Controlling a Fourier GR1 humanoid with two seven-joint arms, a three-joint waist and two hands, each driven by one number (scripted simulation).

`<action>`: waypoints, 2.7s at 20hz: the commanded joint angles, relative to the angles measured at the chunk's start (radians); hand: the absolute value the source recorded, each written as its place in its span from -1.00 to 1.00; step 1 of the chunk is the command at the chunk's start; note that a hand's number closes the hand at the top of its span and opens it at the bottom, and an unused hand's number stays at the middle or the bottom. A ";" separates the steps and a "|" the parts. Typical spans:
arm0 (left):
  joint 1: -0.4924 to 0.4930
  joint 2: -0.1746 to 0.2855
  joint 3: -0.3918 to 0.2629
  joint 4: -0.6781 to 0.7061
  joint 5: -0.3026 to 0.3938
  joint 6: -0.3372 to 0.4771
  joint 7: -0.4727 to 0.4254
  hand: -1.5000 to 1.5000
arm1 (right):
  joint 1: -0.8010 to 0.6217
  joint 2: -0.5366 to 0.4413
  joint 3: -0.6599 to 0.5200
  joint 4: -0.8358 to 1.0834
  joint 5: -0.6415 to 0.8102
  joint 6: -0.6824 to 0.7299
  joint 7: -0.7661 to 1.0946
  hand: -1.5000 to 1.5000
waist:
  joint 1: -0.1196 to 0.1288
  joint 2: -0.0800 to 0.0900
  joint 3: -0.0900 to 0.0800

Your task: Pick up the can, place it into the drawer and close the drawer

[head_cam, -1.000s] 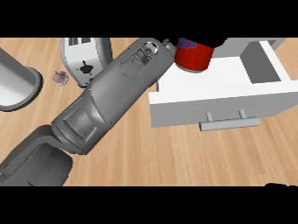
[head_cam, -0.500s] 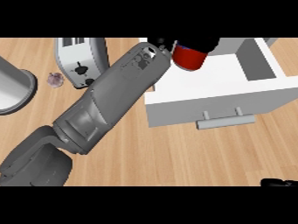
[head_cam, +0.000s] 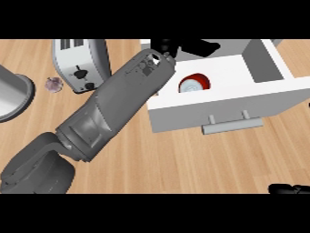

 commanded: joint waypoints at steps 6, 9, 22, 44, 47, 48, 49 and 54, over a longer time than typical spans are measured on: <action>0.012 0.000 -0.002 0.002 0.056 0.033 -0.041 -1.00 | 0.007 -0.024 -0.004 -0.031 0.060 0.002 -0.038 -1.00 | 0.010 -0.001 -0.001; 0.032 0.000 0.005 -0.014 0.087 0.072 -0.041 -1.00 | -0.003 -0.069 -0.013 -0.090 0.120 0.002 -0.042 -1.00 | 0.004 -0.002 -0.001; 0.010 0.000 0.045 -0.079 0.196 0.084 -0.114 -1.00 | -0.062 -0.158 0.127 -0.069 0.500 -0.013 -0.148 -1.00 | 0.055 -0.008 -0.002; 0.023 0.093 0.012 -0.247 0.094 0.110 0.085 -1.00 | -0.347 -0.101 0.322 0.600 1.147 -0.347 -0.169 -1.00 | 0.161 -0.036 -0.003; 0.137 0.179 -0.015 -0.369 0.070 0.092 0.096 -1.00 | -0.325 -0.109 0.284 0.708 1.121 -0.433 -0.253 -1.00 | 0.174 -0.040 -0.003; 0.072 0.215 0.010 -0.338 0.080 0.063 0.150 -1.00 | -0.293 -0.092 0.293 0.757 1.148 -0.509 -0.283 -1.00 | 0.166 -0.036 -0.002; 0.093 0.203 0.001 -0.383 0.067 0.103 0.163 -1.00 | -0.351 -0.090 0.282 0.785 1.154 -0.482 -0.253 -1.00 | 0.170 -0.038 -0.002; 0.099 0.307 0.005 -0.457 0.064 0.038 0.225 -1.00 | -0.435 -0.106 0.227 0.958 1.187 -0.564 -0.281 -1.00 | 0.187 -0.033 -0.002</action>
